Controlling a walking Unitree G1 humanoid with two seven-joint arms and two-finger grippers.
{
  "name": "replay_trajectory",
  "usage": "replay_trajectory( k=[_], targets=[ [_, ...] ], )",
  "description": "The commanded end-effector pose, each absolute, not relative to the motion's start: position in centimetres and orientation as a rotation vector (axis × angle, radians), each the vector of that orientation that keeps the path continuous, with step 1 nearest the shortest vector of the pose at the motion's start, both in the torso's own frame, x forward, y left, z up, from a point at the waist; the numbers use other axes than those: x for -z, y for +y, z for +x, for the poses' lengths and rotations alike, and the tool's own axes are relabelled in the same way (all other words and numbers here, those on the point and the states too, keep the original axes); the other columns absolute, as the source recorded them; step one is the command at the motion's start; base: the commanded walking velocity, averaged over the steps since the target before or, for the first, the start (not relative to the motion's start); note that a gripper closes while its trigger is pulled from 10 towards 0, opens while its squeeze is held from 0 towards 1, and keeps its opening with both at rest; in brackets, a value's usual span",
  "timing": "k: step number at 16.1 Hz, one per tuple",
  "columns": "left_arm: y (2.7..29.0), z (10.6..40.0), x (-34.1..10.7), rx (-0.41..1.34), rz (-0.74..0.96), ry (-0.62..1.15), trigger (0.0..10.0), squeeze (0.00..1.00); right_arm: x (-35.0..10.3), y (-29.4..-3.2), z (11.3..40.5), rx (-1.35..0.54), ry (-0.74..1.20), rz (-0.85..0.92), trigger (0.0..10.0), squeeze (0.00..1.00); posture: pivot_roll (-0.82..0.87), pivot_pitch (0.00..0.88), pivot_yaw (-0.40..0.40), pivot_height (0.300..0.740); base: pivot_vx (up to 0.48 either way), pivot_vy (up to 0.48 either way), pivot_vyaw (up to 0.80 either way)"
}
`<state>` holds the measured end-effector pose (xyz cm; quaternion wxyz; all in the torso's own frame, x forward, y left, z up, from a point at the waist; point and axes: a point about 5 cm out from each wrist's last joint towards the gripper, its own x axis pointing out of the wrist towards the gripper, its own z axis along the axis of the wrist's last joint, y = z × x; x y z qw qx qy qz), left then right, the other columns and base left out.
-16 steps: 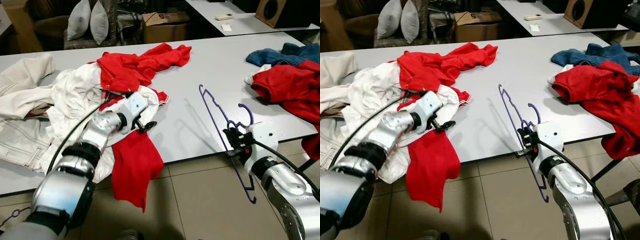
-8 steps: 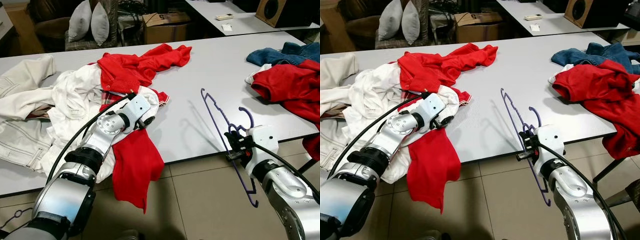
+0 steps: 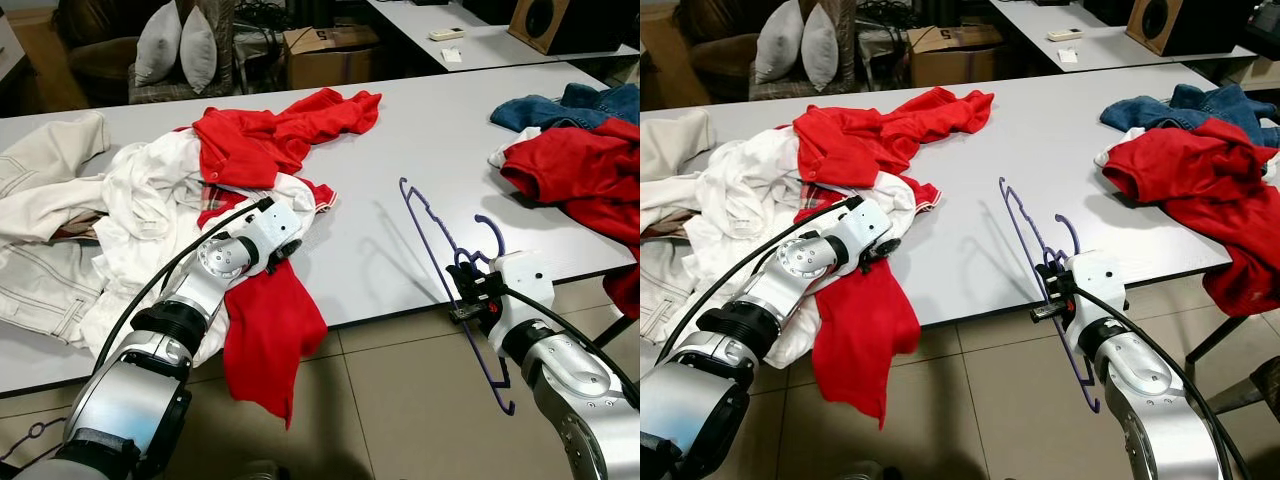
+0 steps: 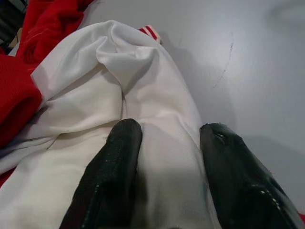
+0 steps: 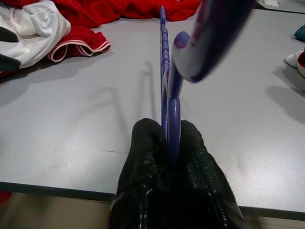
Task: Hang hanger
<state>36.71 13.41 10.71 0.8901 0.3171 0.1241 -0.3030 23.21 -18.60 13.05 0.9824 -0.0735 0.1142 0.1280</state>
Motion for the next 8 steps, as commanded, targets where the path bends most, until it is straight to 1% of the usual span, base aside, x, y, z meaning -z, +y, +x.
replay_trajectory(
  k=[1,8],
  targets=[
    [13.86,36.82,-10.78,0.614,0.671,0.274,0.0,0.00,-12.96,-18.46,23.11,-0.261,0.237,-0.149,10.0,0.00,-0.07,0.000,0.058,0.740,0.000,0.000,0.00],
    [13.92,36.79,-10.74,0.612,0.654,0.284,0.0,0.00,-12.77,-18.38,22.96,-0.270,0.245,-0.145,10.0,0.00,-0.07,0.000,0.061,0.740,0.000,0.000,0.00]
  ],
)
